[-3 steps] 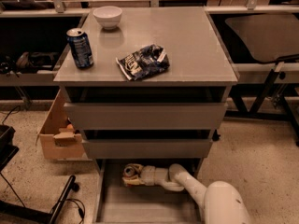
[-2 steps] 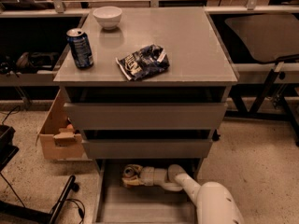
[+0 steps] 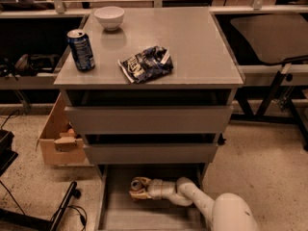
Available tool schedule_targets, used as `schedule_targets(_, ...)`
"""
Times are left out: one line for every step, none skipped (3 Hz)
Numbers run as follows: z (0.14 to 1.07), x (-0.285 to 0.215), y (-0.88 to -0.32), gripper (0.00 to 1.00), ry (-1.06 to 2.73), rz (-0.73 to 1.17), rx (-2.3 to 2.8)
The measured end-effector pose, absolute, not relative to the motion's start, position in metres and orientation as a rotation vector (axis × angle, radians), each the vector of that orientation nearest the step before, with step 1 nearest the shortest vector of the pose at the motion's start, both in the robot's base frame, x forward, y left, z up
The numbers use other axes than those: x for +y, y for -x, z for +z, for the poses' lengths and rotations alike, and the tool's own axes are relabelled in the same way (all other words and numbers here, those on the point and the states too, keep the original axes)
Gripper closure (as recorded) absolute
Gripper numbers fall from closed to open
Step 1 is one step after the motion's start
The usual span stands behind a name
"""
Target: Place coke can into bottom drawer
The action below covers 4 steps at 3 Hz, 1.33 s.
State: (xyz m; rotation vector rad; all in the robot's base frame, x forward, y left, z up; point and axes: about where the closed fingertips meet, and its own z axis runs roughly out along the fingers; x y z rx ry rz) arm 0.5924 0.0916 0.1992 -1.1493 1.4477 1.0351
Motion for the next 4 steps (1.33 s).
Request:
schedule_targets(0.1979, 0.1097, -0.5632, 0.82, 1.154, 1.099, 1.445)
schedule_targets(0.1981, 0.1097, -0.5642, 0.57, 1.155, 1.098, 1.444)
schedule_targets(0.1981, 0.1097, -0.5642, 0.34, 1.155, 1.098, 1.444)
schedule_targets(0.1981, 0.1097, -0.5642, 0.13, 1.155, 1.098, 1.444)
